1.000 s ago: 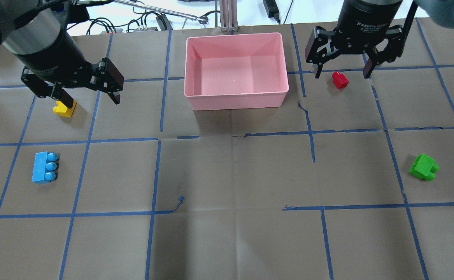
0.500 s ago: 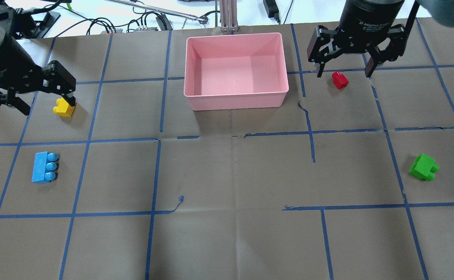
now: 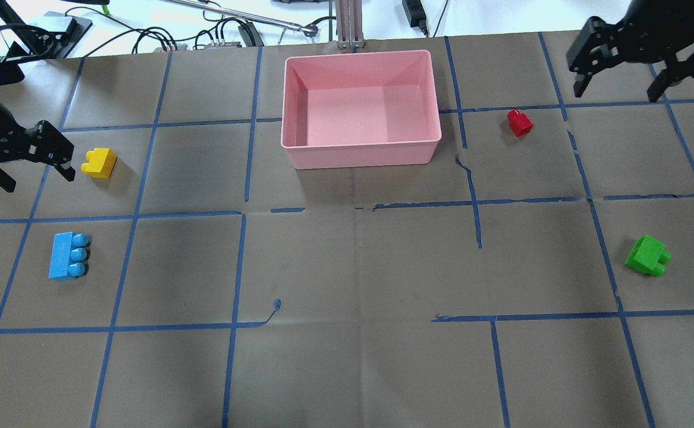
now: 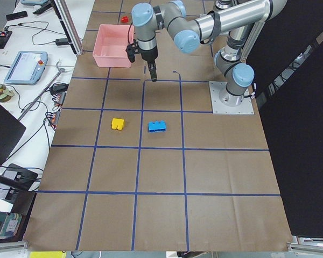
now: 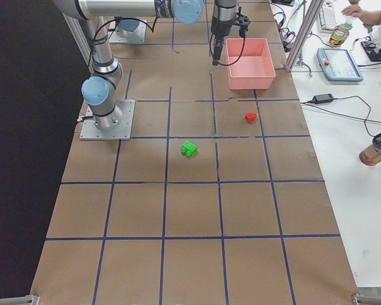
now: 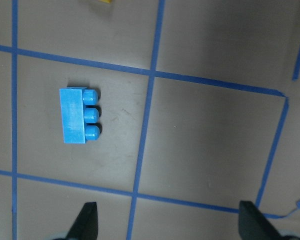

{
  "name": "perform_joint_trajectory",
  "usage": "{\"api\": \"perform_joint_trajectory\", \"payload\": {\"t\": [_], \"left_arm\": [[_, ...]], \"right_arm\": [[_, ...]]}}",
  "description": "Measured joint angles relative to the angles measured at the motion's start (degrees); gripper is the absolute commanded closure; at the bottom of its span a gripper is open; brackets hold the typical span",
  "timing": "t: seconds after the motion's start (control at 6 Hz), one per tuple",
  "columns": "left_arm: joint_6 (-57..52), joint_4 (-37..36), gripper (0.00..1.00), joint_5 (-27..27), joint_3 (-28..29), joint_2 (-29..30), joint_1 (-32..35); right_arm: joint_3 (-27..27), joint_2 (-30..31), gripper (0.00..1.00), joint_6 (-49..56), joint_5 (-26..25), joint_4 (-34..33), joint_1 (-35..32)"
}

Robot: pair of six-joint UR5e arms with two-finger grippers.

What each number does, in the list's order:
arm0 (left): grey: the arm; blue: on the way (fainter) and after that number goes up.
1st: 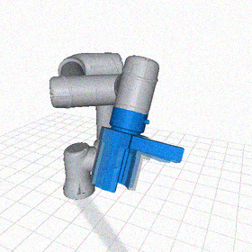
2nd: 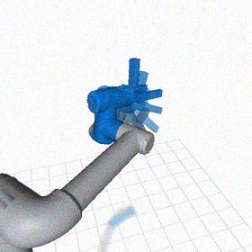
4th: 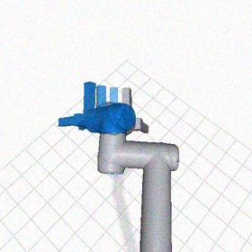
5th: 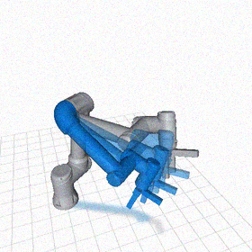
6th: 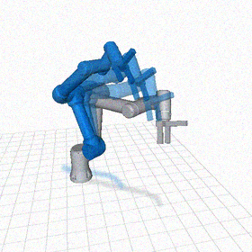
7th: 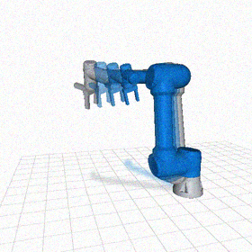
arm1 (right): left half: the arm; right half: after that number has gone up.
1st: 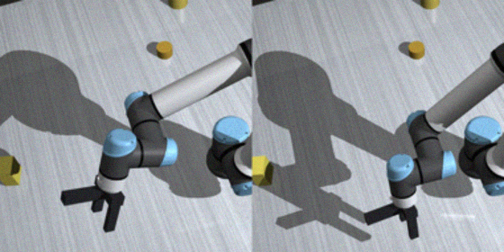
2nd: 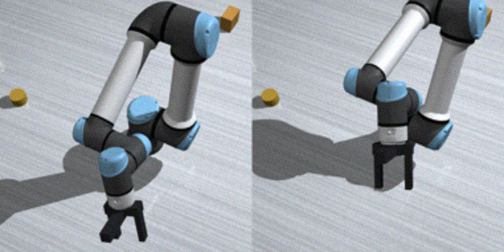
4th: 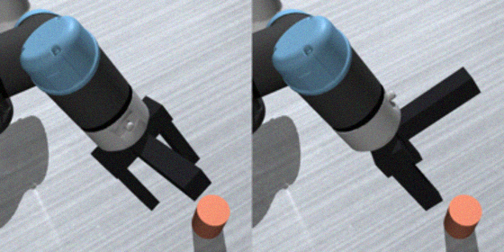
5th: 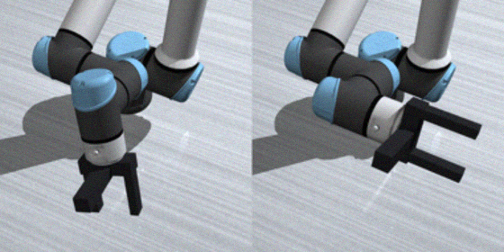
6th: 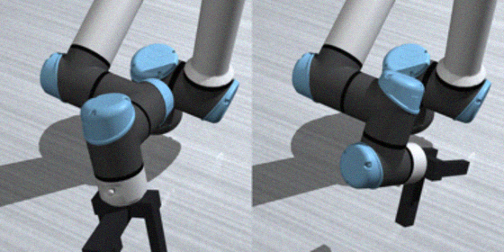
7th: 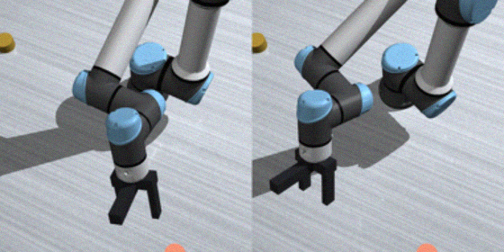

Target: Put all blocks into box

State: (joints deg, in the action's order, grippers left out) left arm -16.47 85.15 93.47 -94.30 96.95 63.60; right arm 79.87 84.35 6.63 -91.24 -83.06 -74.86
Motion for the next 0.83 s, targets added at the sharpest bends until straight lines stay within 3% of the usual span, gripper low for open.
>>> {"api": "perform_joint_trajectory", "payload": {"t": [0.5,0.83], "left_arm": [[-8.2,-14.5,0.02,0.0,-4.9,9.1,-5.6],[-9.1,-22.1,0.02,0.1,-9.4,14.0,-8.1]], "right_arm": [[1.0,-2.6,0.01,21.2,-0.2,-1.7,13.7],[5.1,-3.1,0.01,13.4,-0.6,-2.7,17.5]]}}
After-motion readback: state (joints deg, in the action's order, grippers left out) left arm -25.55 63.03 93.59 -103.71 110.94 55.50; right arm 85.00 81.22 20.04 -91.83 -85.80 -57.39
